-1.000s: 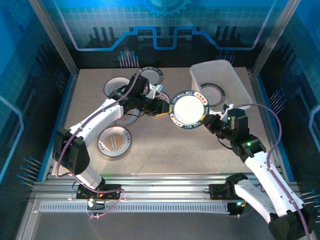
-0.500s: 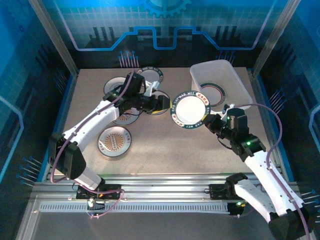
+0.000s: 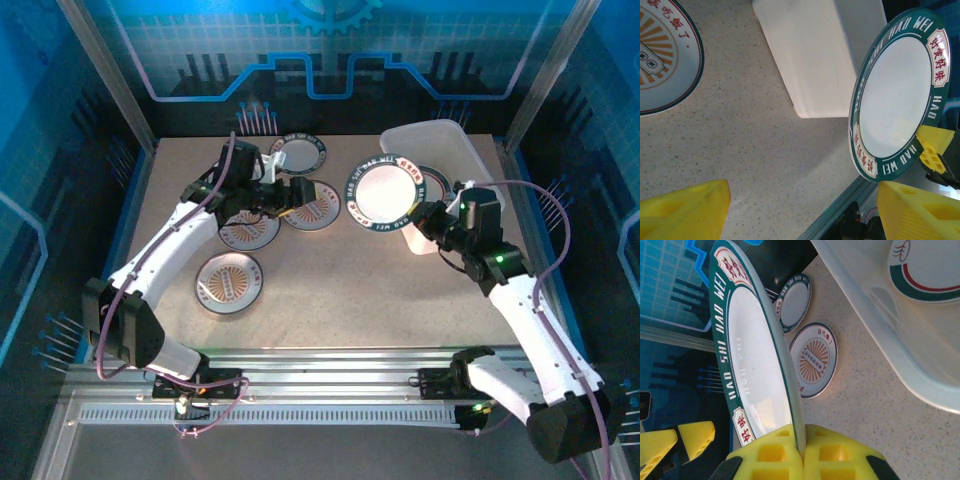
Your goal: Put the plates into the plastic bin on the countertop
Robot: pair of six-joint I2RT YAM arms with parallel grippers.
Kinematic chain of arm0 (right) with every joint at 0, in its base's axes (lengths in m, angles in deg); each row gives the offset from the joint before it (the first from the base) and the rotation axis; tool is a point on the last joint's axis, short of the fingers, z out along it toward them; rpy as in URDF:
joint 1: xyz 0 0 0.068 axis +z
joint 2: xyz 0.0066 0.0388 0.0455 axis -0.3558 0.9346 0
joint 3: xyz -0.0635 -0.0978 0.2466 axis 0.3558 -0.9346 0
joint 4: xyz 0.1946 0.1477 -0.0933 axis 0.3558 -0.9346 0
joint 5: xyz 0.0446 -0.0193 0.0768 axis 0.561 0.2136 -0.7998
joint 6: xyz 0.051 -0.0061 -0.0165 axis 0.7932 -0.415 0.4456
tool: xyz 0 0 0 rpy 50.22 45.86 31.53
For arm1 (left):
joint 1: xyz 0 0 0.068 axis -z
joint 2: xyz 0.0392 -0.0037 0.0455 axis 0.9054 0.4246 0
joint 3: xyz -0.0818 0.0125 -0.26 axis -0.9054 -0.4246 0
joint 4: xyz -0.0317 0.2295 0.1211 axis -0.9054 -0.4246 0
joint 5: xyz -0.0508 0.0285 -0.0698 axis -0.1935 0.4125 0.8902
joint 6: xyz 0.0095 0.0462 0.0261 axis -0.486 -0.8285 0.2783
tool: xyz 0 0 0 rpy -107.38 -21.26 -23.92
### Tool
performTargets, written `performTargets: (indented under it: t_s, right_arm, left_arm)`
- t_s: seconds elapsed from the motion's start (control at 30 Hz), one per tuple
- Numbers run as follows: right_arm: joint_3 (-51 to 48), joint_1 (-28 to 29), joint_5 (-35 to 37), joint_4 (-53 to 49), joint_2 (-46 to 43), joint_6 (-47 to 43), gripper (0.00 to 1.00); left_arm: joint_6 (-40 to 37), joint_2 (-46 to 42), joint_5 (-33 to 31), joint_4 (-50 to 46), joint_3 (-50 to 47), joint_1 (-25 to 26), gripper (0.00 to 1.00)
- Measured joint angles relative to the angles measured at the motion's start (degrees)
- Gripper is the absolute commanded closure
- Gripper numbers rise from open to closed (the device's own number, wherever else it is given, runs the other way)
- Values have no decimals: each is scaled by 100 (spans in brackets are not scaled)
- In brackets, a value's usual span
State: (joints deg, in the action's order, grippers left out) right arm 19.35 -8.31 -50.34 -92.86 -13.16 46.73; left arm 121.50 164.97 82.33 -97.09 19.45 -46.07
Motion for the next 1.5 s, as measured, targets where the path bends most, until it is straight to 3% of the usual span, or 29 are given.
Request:
performTargets:
  t_s: [0.23,0.67,0.97,1.33,1.5]
  right_arm:
    - [396,-306,-144,20,372,-76,100]
    - [1121,-1537,-199,240,1185,-127,100]
    - [1237,-1598,341,109,1779,118,100]
    - [1432,-1587,1027,-184,2516,481,100]
    - [1648,-1547,1152,-345,2916,651,100]
  left_arm:
    - [4,59,-20,13,0,-116,17]
    - [310,544,-42,387,0,-173,17]
    - [605,863,-46,411,107,-173,17]
    - [776,1884,-278,372,1327,-160,18]
    - [793,1978,-328,308,1445,-140,18]
